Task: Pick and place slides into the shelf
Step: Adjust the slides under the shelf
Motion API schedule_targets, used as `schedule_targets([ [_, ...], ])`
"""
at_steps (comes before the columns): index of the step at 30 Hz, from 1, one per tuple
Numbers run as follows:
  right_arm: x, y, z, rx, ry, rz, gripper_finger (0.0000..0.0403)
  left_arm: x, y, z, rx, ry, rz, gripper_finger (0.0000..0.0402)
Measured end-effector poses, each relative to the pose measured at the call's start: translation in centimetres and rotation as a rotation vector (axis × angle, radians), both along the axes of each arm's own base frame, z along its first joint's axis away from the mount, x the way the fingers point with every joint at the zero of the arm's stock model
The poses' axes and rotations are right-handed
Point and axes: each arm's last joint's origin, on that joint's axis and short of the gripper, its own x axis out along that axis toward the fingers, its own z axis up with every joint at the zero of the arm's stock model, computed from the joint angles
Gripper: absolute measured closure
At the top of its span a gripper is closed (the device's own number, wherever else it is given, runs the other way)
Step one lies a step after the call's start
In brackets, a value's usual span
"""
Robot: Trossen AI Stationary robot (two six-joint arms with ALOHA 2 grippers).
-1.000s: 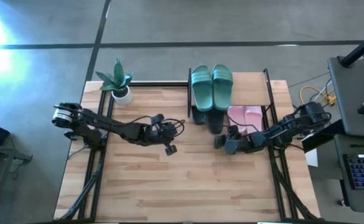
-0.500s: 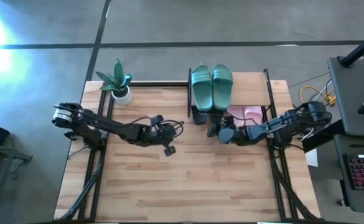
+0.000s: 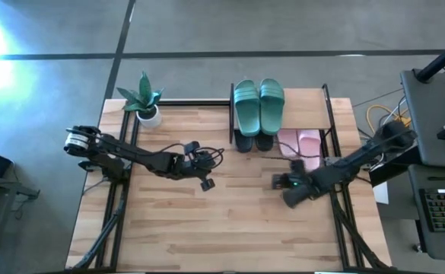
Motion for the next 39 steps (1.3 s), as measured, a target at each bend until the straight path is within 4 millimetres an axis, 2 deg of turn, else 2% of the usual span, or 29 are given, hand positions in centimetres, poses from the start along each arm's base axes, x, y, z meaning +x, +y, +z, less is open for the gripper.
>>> schedule_targets([
  [3, -2.6, 0.7, 0.8, -0.035, 0.105, -0.111, 0.0394, 0.0, 0.0, -0.1, 0.004, -0.006, -0.004, 0.0398],
  [7, -4.3, 1.0, 1.3, -0.021, 0.253, -0.148, 0.0394, -0.1, 0.0, -0.3, 0.034, 0.006, -0.03, 0.0398],
  [13, -5.5, 0.7, -0.4, 0.068, 0.382, -0.157, 0.0394, -0.1, 0.0, -0.3, 0.058, 0.014, -0.05, 0.0398],
  [16, -6.3, -0.1, -1.4, 0.03, 0.423, -0.184, 0.0394, -0.1, 0.0, -0.3, 0.058, 0.015, -0.05, 0.0398],
  [23, -5.4, -1.7, -3.1, -0.065, 0.438, -0.306, 0.0394, -0.1, 0.0, -0.3, 0.055, 0.013, -0.048, 0.0398],
  [29, -4.3, -4.3, -4.0, -0.118, 0.483, -0.467, 0.0394, -0.1, 0.0, -0.3, 0.053, 0.012, -0.046, 0.0398],
  [35, -3.2, -7.3, -4.0, -0.211, 0.465, -0.593, 0.0394, -0.1, 0.0, -0.3, 0.052, 0.013, -0.046, 0.0398],
  [39, -3.0, -8.3, -3.8, -0.205, 0.509, -0.583, 0.0394, -0.1, 0.0, -0.3, 0.052, 0.013, -0.046, 0.0398],
])
